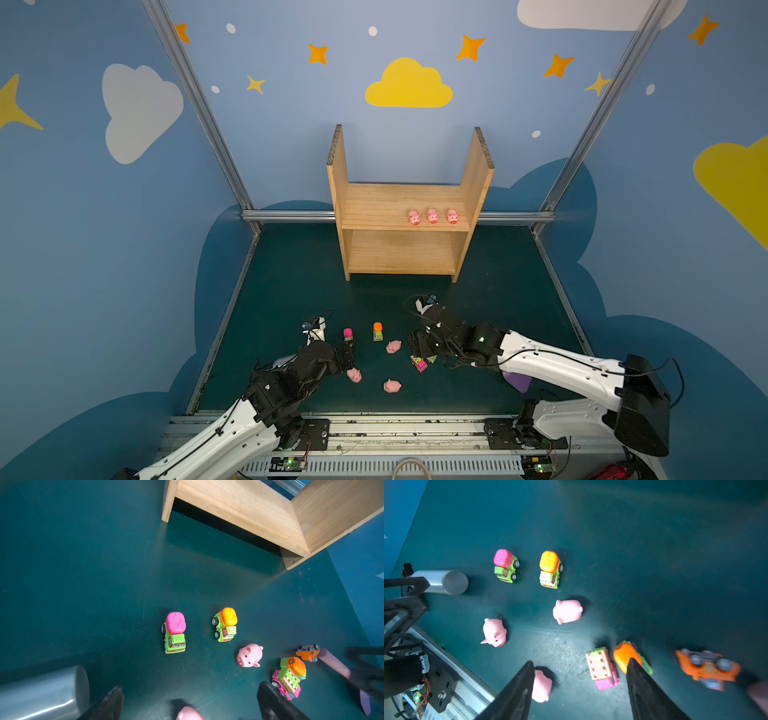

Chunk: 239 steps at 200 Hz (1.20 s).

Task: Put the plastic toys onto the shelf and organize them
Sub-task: 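Draw the right arm back down to the pigs near the robot, then lower the right gripper onto a fourth pink pig and close it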

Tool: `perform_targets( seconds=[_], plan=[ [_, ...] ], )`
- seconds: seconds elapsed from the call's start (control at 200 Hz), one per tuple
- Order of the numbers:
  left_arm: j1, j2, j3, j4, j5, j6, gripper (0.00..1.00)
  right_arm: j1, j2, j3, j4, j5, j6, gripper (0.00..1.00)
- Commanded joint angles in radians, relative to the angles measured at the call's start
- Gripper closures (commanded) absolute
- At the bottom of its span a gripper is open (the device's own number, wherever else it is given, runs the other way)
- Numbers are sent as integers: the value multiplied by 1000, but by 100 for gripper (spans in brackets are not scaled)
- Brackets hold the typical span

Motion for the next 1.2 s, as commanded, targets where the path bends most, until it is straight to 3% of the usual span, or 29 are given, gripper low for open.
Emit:
perform_targets(
  seconds=[0.0,0.361,0.871,1.192],
  plan=[
    [-5,-15,-7,5,-26,-22,0,13,46,-2,144,-44,67,32],
    [-8,-100,-76,-12,-38,-56,0,27,270,67,230,-142,128,33],
    [-8,-97,-72,-14,-57,-30,0,28,399,141,199,-142,146,34],
    [-9,-105,-72,-18,-57,-27,0,30,447,199,97,-72,120,35]
  ],
)
